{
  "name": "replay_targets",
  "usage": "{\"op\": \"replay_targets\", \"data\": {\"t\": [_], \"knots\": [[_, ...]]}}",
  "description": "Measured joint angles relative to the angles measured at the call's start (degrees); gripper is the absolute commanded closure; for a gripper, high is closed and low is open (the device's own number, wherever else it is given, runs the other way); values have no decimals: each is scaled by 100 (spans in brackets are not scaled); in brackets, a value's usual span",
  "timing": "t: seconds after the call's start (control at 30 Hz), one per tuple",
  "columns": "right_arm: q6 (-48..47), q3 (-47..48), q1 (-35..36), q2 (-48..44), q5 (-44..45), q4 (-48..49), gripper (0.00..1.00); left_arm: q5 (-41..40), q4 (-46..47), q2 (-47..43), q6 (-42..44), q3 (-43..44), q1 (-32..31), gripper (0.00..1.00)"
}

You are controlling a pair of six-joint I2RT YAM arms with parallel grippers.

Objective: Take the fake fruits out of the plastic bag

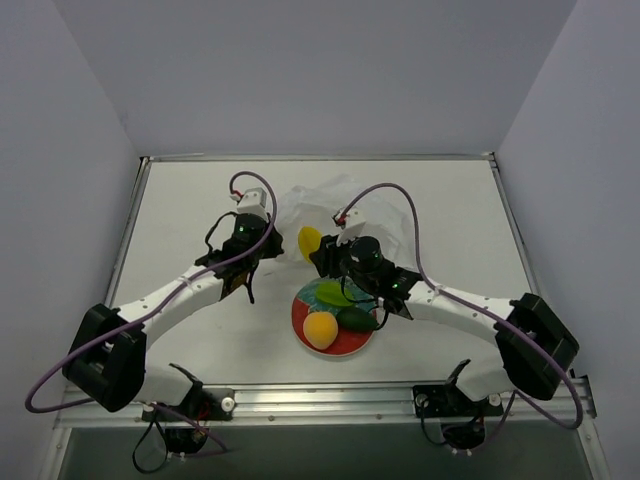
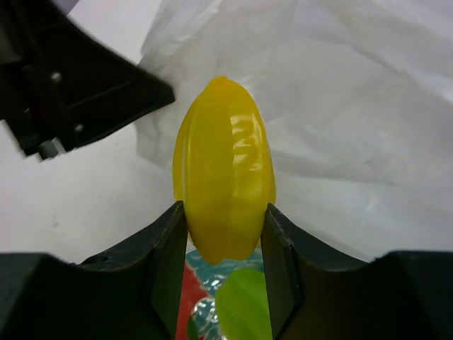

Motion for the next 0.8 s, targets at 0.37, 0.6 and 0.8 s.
{"op": "replay_targets", "data": {"t": [0.37,0.6,0.8], "knots": [[109,-855,542,-2321,-245,-1294,83,-87,164,199,-39,264,33,98],[-52,-896,651,-1746,-1038,-1541,83,-26,431,212,-179,85,52,98],[-328,-684,645,-1132,-1161,-1786,82,31,457,175,-201,-114,52,98]]}}
